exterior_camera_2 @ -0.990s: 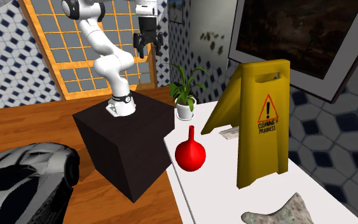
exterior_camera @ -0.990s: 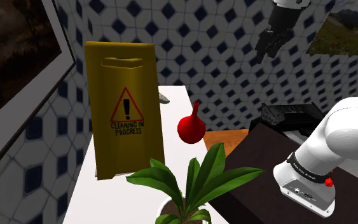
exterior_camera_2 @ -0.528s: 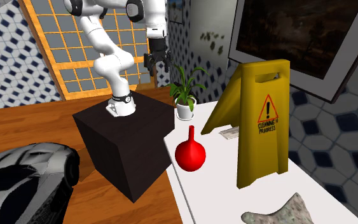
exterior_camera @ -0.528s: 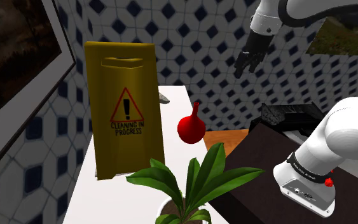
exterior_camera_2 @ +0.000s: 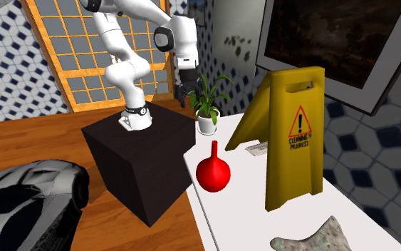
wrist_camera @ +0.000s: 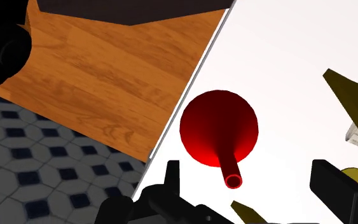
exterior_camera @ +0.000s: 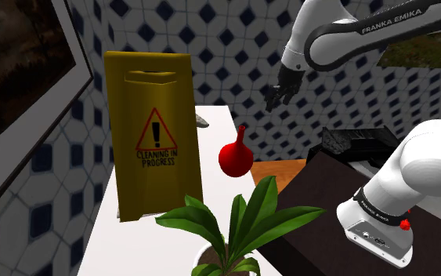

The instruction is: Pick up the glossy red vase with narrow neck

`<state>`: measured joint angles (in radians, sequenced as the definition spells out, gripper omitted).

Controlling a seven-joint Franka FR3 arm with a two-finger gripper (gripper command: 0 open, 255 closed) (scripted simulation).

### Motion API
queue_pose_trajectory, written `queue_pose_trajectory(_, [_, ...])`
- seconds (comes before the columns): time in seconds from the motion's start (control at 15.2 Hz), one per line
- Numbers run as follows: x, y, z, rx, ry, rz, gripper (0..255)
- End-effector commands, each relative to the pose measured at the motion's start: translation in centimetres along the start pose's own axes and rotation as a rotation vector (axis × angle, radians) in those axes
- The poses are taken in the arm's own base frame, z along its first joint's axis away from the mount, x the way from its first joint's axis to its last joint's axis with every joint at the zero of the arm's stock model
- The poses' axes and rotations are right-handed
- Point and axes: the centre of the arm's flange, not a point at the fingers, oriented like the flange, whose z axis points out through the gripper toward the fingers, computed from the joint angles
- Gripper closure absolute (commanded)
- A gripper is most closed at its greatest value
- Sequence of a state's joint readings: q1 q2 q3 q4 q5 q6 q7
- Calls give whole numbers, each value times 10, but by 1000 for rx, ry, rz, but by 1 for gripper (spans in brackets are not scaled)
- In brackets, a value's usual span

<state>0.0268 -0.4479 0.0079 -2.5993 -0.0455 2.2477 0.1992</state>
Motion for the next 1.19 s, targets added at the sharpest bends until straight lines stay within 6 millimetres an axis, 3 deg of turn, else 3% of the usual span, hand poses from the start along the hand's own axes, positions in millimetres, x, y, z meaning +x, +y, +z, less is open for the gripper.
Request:
queue_pose_trajectory(0.0, [10, -3, 23, 4, 15, 2, 0])
queue_pose_trajectory(0.86, [87, -29, 163, 24, 90, 17, 0])
queue_pose_trajectory(1.12, [85, -29, 184, 24, 90, 17, 0])
